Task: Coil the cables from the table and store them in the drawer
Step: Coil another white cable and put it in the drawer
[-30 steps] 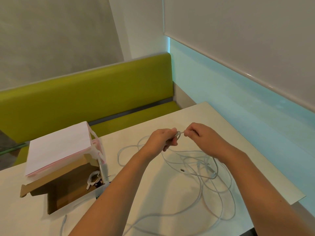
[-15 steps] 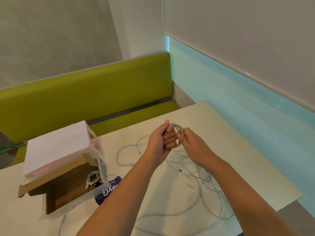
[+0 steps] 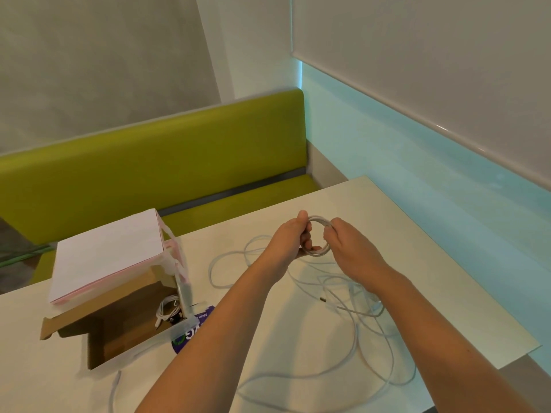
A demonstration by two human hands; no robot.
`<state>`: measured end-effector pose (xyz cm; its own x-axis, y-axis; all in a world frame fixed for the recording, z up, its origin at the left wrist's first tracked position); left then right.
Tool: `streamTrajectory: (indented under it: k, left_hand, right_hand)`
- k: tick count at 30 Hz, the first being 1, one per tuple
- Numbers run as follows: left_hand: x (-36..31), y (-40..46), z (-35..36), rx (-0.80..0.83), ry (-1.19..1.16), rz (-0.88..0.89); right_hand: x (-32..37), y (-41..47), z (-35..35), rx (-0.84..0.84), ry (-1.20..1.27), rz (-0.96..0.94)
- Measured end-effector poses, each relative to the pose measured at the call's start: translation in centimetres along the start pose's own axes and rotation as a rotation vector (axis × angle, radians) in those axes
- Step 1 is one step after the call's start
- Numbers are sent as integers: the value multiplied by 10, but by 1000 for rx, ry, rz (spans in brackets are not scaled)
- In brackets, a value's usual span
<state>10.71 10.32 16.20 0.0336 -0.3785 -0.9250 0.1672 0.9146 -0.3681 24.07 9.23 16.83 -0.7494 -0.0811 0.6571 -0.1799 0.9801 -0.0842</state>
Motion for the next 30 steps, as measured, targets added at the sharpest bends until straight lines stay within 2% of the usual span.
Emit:
streamTrajectory:
  k: [2,4,7,10,13,17,23,27,30]
  left_hand:
    - [4,1,-2,3,-169,-12]
    - [7,1,-3,-1,-340,-32]
    - [8,0,-5,-4,-473,-47]
    - [9,0,-6,11,-588,-60]
    - [11,0,-5,55,-646,-62]
    - [9,-5,-10,71,-418,-47]
    - [-10,-1,-20,-152,251,39]
    - [-20,-1,-29,-55,573,52]
    - [-20,-1,-31,45,618,33]
  right_hand:
    - [-1,1,-3,47,293,32]
    - [-4,0,-4,173,603,95]
    - [-9,-4,-4,332,902,155]
    - [-12,-4,-1,378,994,166]
    - [-11,-3,-2,345,925,114]
    - [-8,0,-7,258,698,68]
    - [-6,-1,-13,293,566,16]
    - [-8,0,-16,281,530,32]
    - [-11,0,-17,257,617,54]
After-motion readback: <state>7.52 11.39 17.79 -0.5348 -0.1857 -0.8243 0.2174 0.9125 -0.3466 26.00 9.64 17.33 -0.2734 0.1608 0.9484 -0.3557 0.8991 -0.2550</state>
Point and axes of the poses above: each hand's wrist, its own y-axis towards the middle knuckle, its own z-axis out of the palm, x = y × z, the point moved 2 cm from there along y, towards the middle knuckle, and after that the axes turned 5 degrees about x, right-handed, at the moved point
